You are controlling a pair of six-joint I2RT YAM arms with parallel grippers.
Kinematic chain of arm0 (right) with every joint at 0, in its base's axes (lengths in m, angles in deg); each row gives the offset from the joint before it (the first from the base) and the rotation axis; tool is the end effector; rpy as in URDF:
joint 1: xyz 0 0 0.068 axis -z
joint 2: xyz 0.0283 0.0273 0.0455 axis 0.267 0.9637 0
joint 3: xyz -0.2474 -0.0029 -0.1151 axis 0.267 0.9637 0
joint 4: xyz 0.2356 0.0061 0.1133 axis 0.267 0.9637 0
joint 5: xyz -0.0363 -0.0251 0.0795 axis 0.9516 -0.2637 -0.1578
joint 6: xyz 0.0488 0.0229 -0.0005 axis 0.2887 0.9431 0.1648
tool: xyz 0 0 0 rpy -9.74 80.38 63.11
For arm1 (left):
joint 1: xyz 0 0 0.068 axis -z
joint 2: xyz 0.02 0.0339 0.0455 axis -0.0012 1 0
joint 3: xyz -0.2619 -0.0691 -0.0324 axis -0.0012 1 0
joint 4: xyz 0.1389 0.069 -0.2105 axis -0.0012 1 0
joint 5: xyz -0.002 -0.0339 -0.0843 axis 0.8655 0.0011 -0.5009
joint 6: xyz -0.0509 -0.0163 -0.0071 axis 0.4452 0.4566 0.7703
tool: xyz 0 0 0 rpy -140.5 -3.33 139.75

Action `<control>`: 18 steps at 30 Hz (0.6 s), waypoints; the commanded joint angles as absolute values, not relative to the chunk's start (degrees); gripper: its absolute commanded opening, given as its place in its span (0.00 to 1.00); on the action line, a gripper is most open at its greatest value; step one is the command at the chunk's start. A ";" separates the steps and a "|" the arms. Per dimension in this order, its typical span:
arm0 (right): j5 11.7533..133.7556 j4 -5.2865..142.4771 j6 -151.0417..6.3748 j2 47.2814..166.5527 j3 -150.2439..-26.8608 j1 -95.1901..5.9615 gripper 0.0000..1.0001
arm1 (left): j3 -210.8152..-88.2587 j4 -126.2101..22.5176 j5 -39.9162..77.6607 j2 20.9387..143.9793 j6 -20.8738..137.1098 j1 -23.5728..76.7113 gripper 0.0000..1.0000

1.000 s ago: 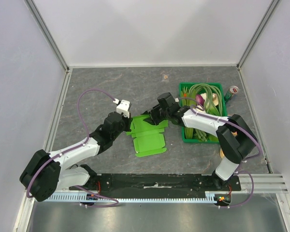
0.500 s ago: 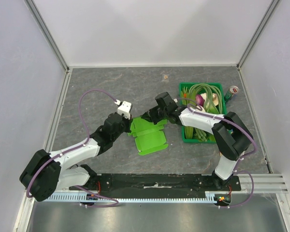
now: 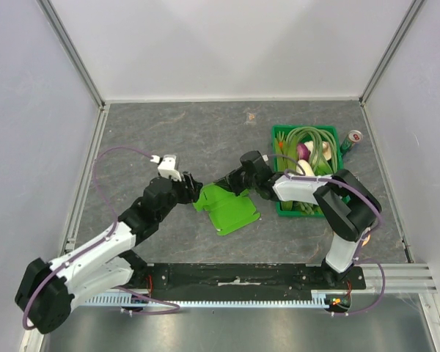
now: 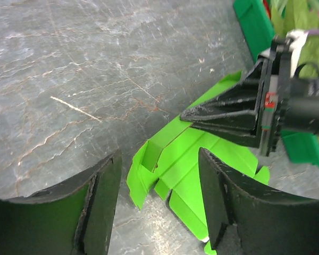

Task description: Fold the paper box

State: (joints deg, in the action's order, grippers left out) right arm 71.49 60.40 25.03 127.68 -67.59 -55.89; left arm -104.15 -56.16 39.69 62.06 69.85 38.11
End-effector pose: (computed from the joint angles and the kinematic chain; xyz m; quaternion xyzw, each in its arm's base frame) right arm 0.2774 0.2433 0.1635 0.4484 0.7833 0.4260 0.0623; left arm 0.1732 -0.1257 0.2263 0.0447 0.8242 -0.2064 0.5254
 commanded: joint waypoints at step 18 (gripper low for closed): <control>60.01 12.72 11.99 136.31 -60.90 -55.04 0.00 | -93.89 -50.10 39.79 49.94 86.97 28.46 0.44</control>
